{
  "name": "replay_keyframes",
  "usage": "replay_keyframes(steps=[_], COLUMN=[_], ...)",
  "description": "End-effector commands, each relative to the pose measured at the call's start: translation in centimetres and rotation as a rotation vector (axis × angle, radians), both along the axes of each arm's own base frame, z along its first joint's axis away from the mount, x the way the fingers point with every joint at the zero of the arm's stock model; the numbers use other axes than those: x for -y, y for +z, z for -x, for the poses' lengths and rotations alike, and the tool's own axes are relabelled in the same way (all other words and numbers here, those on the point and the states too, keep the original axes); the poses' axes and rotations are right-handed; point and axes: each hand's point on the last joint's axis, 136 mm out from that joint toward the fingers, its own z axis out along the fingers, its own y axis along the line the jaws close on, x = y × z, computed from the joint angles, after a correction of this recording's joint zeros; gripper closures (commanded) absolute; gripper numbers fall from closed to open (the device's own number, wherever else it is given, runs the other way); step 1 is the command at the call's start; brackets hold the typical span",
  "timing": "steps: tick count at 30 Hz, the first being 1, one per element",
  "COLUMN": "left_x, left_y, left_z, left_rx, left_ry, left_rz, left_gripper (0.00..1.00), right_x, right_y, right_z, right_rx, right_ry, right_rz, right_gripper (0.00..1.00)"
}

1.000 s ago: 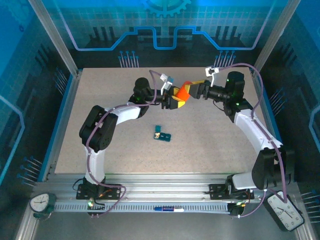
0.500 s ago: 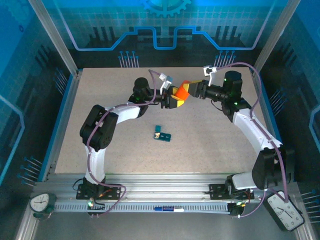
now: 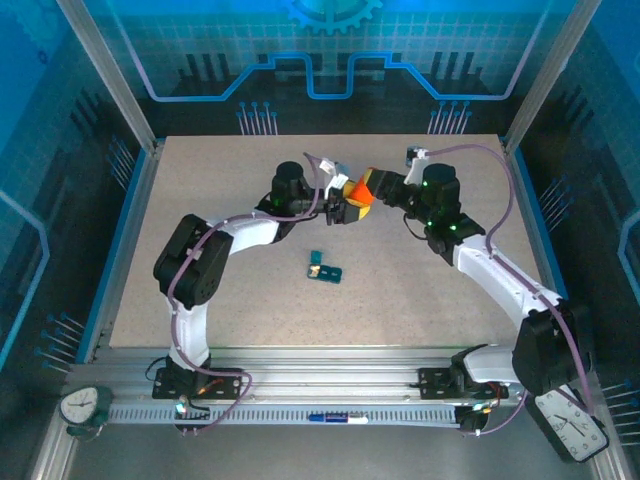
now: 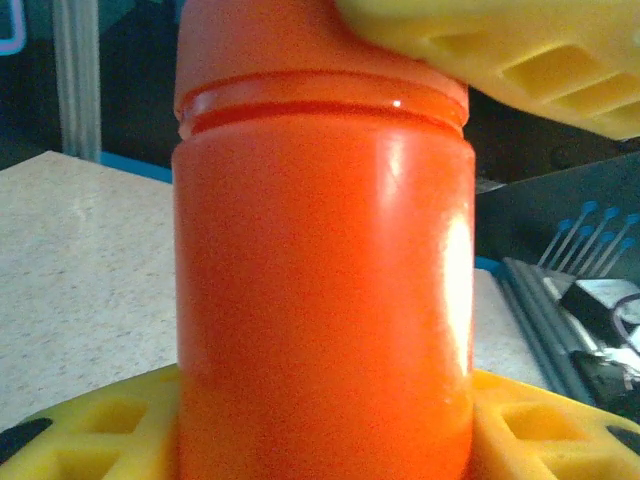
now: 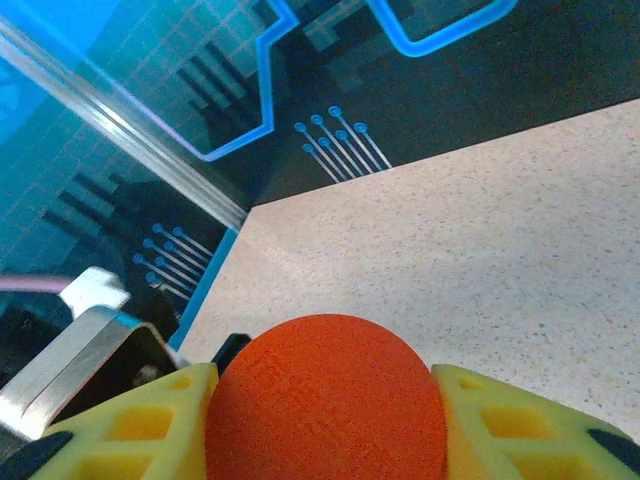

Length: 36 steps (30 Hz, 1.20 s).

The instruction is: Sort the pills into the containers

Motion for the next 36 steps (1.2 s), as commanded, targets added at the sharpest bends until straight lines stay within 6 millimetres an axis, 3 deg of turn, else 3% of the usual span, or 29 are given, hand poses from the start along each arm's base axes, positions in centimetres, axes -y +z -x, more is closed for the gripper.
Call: replay_keyframes(steps=[1,5,10,14,22,31,36], left_x=[0.6,0.8,0.6,0.3,0.1,0.0,0.0], left_y=[5.5,5.0,4.5,4.7,6.0,7.4,7.6], left_z=[0.2,0.2,-0.4,-0.2,1.2,1.8,1.9], left_rx=[0.188,0.159,0.061,0.035,-0.031,-0.06,-0.06], left_ry=[0.068,0.052,0.006,-0.03,-0.158,-0.221,-0.231], left_rz=[0.045,0.04,0.064,0.085,0.149,0.219,0.219], left_gripper=[1.0,1.0,1.0,1.0,1.0,1.0,1.0], right_x=[-2.7,-2.8,-2.3,-0.5,2.3,0.0,-1.4], right_y=[-4.4,-2.5,2.0,5.1,8.1,9.1,8.3], right_z=[1.9,1.7,1.8,2.7,2.6,1.8,1.3], right_rx=[-0.164,-0.143,-0.083,0.024,0.202,0.271,0.241], right_ry=[0.078,0.146,0.296,0.343,0.407,0.545,0.573], right_rz=[0.003,-0.001,-0.026,-0.005,0.025,-0.031,-0.026], right_gripper=[0.72,0.66,0.29,0.18,0.15,0.17,0.19])
